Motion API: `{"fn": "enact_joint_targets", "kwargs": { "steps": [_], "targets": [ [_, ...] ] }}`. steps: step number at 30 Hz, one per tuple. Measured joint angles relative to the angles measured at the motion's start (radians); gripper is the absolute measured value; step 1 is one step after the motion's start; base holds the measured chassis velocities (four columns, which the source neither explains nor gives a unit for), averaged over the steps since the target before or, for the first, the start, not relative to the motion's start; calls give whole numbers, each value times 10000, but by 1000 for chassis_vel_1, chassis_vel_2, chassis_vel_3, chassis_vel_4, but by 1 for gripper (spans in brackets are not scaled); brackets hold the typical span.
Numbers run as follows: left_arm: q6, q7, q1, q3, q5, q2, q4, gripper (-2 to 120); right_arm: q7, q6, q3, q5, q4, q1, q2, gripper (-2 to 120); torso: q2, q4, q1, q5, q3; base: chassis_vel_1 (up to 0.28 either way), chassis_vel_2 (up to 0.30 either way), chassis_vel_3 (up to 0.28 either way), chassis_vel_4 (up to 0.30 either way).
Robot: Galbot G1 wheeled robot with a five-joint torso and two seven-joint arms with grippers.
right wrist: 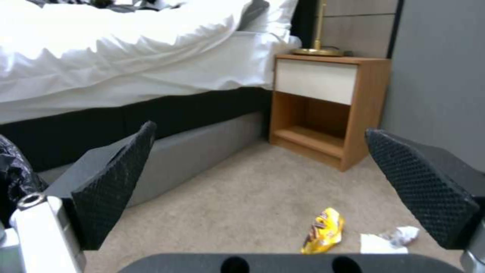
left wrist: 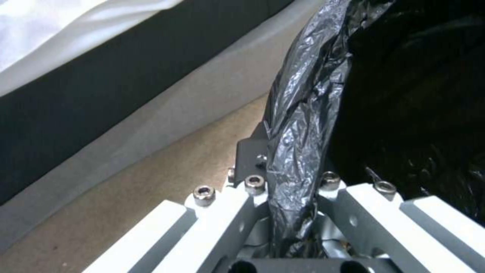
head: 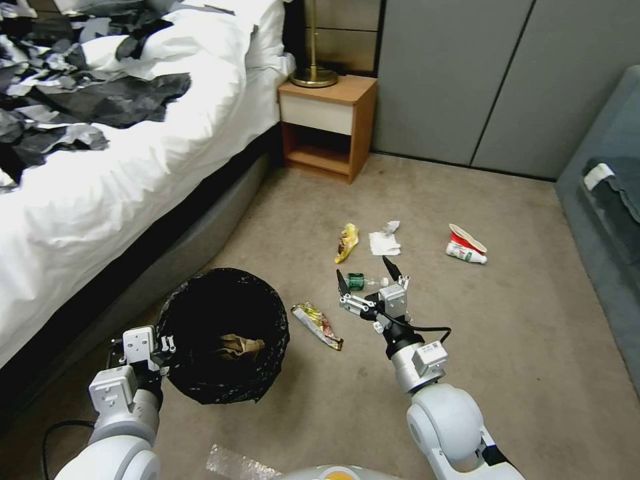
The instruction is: Pick up the trash bin, then pick up the garbage from the floor and place it into the trash bin.
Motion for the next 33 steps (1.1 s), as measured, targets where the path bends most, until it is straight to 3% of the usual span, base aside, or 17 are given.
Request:
{"fn": "enact_joint_targets", "kwargs": {
  "steps": [10, 22, 28, 29, 33],
  "targets": [
    [-12, 2, -9, 8, 36, -8, -10, 1, -25, -66, -151, -5, -472, 391, -156, 100, 0, -3, 0, 1, 0, 0, 0, 0, 0],
    [-13, 1, 36, 89, 226, -134, -5, 1, 36, -1154, -1172, 196, -2617, 1995, -474, 100, 0, -1, 1, 0, 0, 0, 0, 0, 0],
    [-30, -16, 164, 190, 475, -201, 40, 1, 74, -1588, -1839, 344, -4834, 3125, -132, 100, -1, 0, 0, 1, 1, 0, 0, 0, 0],
    [-32, -29, 235, 184, 552, -233, 38, 1, -7, -1633, -1919, 389, -5752, 3537, 83, 100, -1, -2, 0, 1, 1, 0, 0, 0, 0],
    [-44, -36, 338, 141, 604, -264, 23, 1, -222, -1646, -1960, 479, -6755, 4006, 281, 100, -1, -2, 1, 0, 1, 0, 0, 0, 0]
  ]
}}
